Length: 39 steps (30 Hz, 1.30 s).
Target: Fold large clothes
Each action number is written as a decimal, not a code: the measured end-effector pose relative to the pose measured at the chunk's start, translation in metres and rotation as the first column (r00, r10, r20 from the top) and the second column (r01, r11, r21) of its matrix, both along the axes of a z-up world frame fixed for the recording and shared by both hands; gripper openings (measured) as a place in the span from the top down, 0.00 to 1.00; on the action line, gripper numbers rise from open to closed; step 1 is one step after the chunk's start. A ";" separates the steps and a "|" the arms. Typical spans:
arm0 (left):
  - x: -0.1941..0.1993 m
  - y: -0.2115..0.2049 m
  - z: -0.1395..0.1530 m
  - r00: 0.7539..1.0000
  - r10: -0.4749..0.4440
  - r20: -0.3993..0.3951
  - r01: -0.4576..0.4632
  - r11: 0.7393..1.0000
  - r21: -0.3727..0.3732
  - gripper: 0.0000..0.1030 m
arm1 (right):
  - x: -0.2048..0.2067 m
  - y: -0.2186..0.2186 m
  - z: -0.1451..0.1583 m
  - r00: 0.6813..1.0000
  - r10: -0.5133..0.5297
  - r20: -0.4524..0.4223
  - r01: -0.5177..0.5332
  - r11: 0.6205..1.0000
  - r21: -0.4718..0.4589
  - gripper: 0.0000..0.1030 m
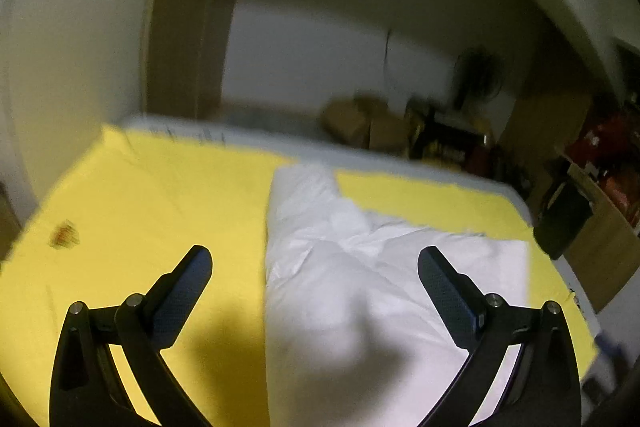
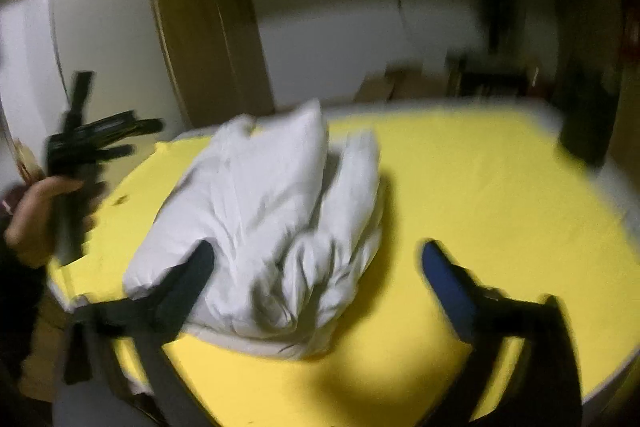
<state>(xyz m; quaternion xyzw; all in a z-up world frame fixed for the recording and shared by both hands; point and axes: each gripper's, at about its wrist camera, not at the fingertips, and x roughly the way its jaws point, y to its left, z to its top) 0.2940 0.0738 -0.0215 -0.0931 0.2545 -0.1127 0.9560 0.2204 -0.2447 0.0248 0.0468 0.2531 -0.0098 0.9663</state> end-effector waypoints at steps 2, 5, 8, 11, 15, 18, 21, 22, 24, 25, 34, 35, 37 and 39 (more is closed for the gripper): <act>-0.044 -0.003 0.011 0.995 0.045 0.084 -0.047 0.998 0.030 0.00 | -0.013 0.016 0.016 0.997 0.015 0.079 -0.008 0.997 -0.082 0.00; -0.107 -0.003 0.015 0.981 0.134 0.138 -0.144 0.987 0.069 0.00 | -0.026 0.024 0.024 0.995 0.003 0.100 0.008 0.994 -0.109 0.00; -0.162 -0.005 0.012 0.950 0.254 0.180 -0.277 0.954 0.117 0.00 | -0.043 0.032 0.024 0.997 -0.017 0.081 0.023 0.996 -0.083 0.00; -0.203 -0.006 0.008 0.922 0.336 0.191 -0.367 0.917 0.159 0.00 | -0.081 0.045 0.021 0.998 0.020 0.067 -0.014 0.996 -0.083 0.00; -0.237 0.001 0.003 0.938 0.324 0.125 -0.339 0.931 0.136 0.00 | -0.112 0.051 0.025 0.993 -0.005 0.118 0.022 0.990 -0.140 0.00; -0.249 -0.002 0.003 0.939 0.316 0.138 -0.337 0.926 0.171 0.00 | -0.122 0.062 0.027 0.995 0.005 0.104 0.010 0.989 -0.145 0.00; -0.263 -0.008 0.000 0.948 0.287 0.140 -0.311 0.930 0.198 0.00 | -0.133 0.072 0.027 0.995 0.002 0.102 0.017 0.983 -0.183 0.00; -0.262 -0.010 -0.002 0.950 0.283 0.132 -0.305 0.929 0.208 0.00 | -0.135 0.075 0.026 0.995 0.003 0.104 0.018 0.981 -0.193 0.00; -0.260 -0.018 -0.007 0.958 0.266 0.108 -0.285 0.931 0.229 0.00 | -0.138 0.081 0.024 0.995 0.009 0.101 0.012 0.978 -0.207 0.00; -0.258 -0.020 -0.010 0.962 0.256 0.098 -0.272 0.933 0.236 0.00 | -0.139 0.083 0.024 0.995 0.016 0.095 0.004 0.978 -0.210 0.00; -0.255 -0.030 -0.022 0.971 0.235 0.053 -0.241 0.939 0.247 0.00 | -0.146 0.089 0.020 0.996 0.043 0.082 -0.022 0.971 -0.239 0.00; -0.254 -0.029 -0.023 0.970 0.239 0.048 -0.243 0.938 0.246 0.00 | -0.146 0.089 0.020 0.996 0.042 0.079 -0.022 0.971 -0.238 0.00; -0.251 -0.026 -0.025 0.970 0.242 0.037 -0.244 0.939 0.242 0.00 | -0.146 0.087 0.019 0.996 0.046 0.073 -0.027 0.971 -0.236 0.00; -0.251 -0.025 -0.025 0.969 0.244 0.033 -0.245 0.940 0.238 0.00 | -0.146 0.087 0.019 0.996 0.050 0.069 -0.032 0.972 -0.234 0.00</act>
